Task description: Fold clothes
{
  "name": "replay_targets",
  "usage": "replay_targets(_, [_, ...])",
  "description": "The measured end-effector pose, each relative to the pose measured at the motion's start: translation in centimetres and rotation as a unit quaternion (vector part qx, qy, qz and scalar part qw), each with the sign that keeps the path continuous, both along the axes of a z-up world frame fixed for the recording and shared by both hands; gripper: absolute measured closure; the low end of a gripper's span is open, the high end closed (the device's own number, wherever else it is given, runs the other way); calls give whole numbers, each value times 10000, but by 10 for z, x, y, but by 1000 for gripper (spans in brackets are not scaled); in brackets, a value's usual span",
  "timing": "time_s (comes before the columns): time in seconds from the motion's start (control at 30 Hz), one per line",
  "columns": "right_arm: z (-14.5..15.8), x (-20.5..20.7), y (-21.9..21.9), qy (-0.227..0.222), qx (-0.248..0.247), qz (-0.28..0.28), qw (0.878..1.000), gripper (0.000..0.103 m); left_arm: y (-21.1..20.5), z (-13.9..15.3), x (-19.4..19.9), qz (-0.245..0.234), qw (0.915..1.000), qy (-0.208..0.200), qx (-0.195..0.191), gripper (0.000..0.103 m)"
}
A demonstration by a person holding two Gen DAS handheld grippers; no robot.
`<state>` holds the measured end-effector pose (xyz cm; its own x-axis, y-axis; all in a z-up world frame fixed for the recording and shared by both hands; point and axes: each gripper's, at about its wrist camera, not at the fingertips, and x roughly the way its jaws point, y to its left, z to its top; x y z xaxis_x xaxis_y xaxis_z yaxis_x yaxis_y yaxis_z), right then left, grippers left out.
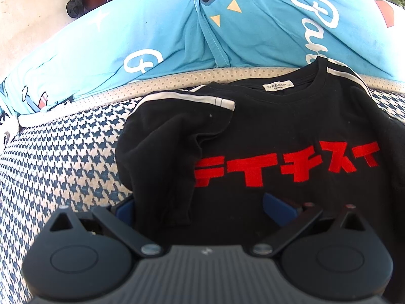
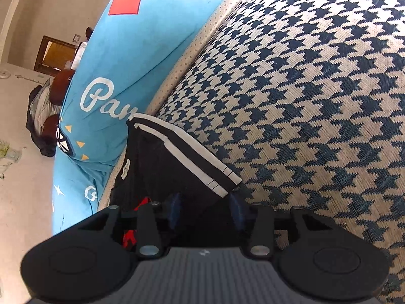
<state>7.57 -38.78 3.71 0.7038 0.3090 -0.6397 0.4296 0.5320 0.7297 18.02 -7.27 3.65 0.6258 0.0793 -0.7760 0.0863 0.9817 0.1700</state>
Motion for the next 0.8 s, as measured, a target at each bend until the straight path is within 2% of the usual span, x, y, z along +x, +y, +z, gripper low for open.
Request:
replay_targets(0.13, [8,3,3,-289,-335,-89,9990,64,0,0,0,-11,10000,12,-14,0])
replay_targets(0.2, [11,5,5,-422,-494,-100,9978,80,0,1,-1,-22,10000,17,-16,0])
replay_targets(0.27, [10,7,3,-503,-311,-97,9982,84,0,1,-1,-31,10000,17,-15,0])
replay_targets(0.3, [9,8,3,-533,-236,-102,9982,90,1,1,0,-29,10000,19,-18,0])
replay_targets(0.4, [11,9,6,-550,-337,-77,9979,91,1,1,0,-26,10000,21,-21,0])
replay_targets(0.47, [11,10,8,-522,-430,-57,9977,89,1,1,-1,-25,10000,21,-20,0])
replay_targets(0.53, [7,10,6,-526,-186,-16,9984,83,1,1,-1,-25,10000,25,-24,0])
replay_targets(0.6, [6,9,5,-557,38,7,9984,66,1,1,-1,-20,10000,25,-25,0])
replay_targets(0.8, [12,9,15,-602,25,302,9977,53,1,1,-1,-23,10000,30,-31,0])
